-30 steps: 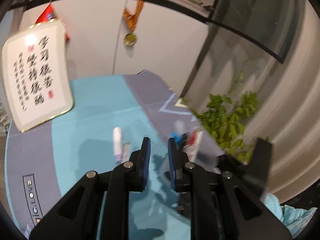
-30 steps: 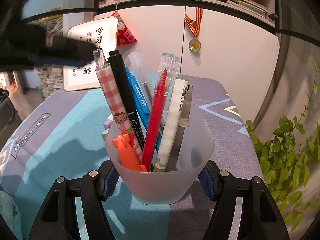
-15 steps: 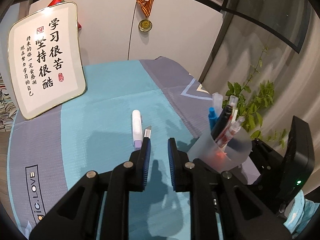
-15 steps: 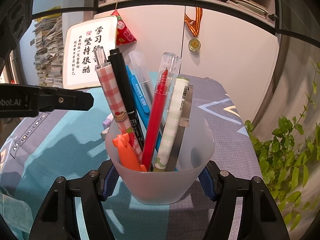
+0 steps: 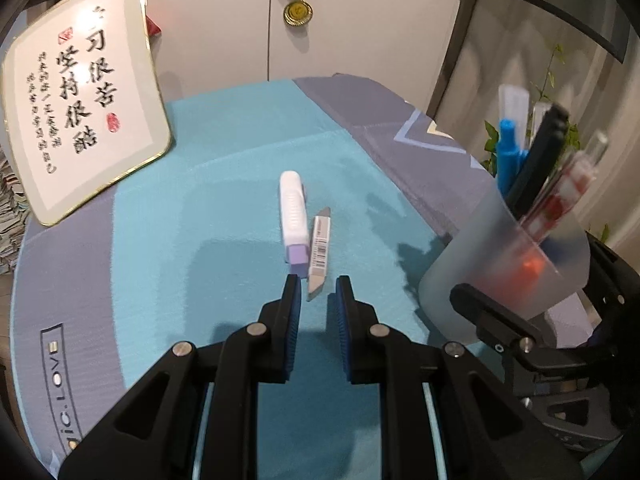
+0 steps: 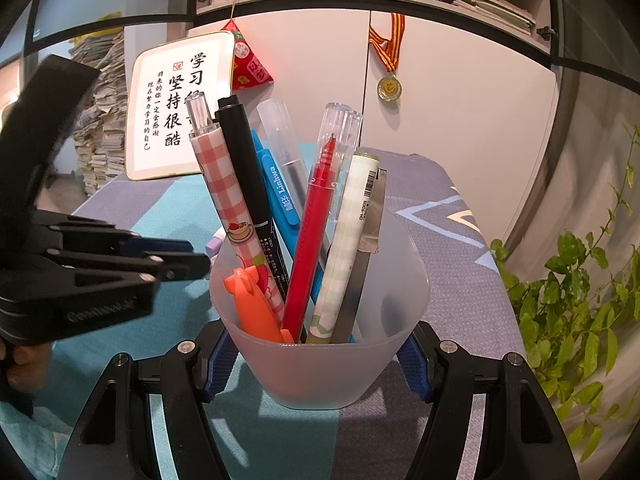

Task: Organize stationery
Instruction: 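Move the left tool to the white-and-pink highlighter lying on the mat, then close the left tool on the white-and-pink highlighter and lift it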

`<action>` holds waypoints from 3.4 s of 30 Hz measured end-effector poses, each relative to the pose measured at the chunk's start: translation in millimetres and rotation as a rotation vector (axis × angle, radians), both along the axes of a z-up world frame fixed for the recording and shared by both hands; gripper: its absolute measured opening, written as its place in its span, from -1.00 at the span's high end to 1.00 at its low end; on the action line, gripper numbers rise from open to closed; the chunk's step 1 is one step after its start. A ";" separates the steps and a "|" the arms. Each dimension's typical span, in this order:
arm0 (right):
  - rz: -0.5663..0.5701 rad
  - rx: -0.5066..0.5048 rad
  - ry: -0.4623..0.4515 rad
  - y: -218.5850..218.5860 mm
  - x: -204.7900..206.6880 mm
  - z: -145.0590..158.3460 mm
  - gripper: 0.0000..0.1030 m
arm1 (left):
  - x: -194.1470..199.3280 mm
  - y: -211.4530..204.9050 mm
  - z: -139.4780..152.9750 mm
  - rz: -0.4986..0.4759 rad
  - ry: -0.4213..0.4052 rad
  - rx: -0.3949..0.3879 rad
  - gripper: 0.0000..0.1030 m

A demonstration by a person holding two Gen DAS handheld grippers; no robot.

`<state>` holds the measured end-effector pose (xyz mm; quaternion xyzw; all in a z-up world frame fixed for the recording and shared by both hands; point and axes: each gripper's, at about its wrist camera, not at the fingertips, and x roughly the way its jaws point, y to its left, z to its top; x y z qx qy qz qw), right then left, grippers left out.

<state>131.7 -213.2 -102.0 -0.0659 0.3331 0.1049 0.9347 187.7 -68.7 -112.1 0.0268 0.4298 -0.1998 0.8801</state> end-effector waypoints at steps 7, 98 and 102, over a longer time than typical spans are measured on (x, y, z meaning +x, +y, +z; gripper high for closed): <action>0.000 -0.001 0.004 1.0 0.7 -2.0 -0.35 | 13.5 -3.5 -12.9 0.003 0.059 -0.026 0.83; -0.003 -0.007 0.008 0.9 1.8 -2.2 -0.35 | 2.0 72.4 -6.7 0.259 0.102 0.070 0.73; -0.003 -0.007 0.008 0.6 2.0 -2.1 -0.35 | -0.1 72.2 -5.9 0.250 0.096 0.076 0.72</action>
